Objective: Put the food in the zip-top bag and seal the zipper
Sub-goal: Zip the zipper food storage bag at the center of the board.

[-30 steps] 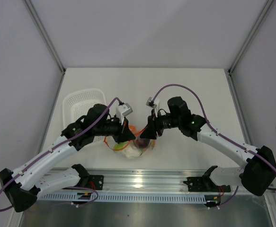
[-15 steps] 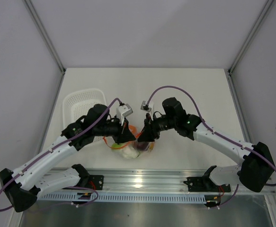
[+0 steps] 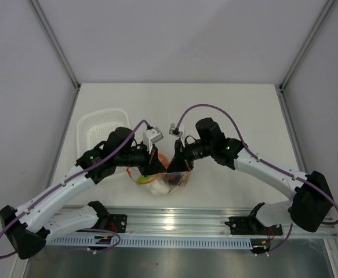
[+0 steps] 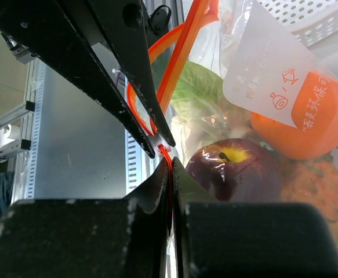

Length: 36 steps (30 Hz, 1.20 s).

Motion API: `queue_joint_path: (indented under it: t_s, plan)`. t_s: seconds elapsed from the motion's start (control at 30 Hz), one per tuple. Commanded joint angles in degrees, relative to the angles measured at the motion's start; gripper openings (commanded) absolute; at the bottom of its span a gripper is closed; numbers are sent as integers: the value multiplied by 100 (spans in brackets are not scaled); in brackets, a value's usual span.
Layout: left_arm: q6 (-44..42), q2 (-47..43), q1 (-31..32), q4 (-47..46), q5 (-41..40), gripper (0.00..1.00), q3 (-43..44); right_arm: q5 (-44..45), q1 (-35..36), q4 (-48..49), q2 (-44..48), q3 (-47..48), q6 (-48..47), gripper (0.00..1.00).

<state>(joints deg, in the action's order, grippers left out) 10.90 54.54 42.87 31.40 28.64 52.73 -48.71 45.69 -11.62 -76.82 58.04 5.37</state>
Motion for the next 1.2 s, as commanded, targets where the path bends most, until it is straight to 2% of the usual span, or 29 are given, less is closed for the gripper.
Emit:
queue_joint_path:
  t_s: [0.0,0.07,0.13,0.3,0.5,0.73,1.17]
  plan:
    - [-88,-23,-16,-134,89,1,185,-104,36,274,-26,269,61,0]
    - [-88,-58,-25,-116,19,1,185,97,27,353,9,217,210,0]
    - [-61,-75,-25,-64,-69,1,185,945,19,519,175,120,411,0]
    - [35,-111,-16,226,-499,1,351,1942,-244,546,272,-12,1203,0]
    - [62,-233,-25,455,-781,1,475,2409,-473,661,413,-153,1809,0]
    - [44,-383,-24,701,-1036,1,616,2656,-798,485,500,-363,2047,0]
    - [-26,-445,-25,1035,-1194,1,668,3113,-1194,-226,1169,-381,1898,0]
